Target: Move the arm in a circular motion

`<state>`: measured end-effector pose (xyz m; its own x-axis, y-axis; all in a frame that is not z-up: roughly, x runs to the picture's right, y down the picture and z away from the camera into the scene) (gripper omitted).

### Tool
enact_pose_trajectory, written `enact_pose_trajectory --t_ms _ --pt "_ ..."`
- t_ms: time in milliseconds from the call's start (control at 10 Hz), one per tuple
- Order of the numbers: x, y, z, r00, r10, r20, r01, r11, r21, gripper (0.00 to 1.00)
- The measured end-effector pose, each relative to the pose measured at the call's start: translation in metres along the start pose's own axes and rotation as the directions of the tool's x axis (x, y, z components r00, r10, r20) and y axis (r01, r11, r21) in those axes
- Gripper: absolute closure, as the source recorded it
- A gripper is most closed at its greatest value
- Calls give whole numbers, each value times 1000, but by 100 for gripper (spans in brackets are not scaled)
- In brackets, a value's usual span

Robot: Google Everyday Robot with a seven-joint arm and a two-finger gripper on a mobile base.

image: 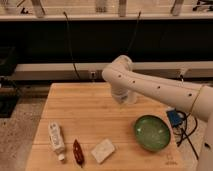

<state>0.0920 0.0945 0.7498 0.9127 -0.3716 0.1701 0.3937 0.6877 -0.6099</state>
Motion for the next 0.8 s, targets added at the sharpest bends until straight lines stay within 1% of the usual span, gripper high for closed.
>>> enact_pose_trajectory --t_ms 100,500,800 --pt "6 0 1 1000 -2 -3 2 1000 -2 99" --pt "10 5 5 1000 -29 -4 29 1000 -9 99" --pt "8 4 8 998 -56 -6 56 998 2 99"
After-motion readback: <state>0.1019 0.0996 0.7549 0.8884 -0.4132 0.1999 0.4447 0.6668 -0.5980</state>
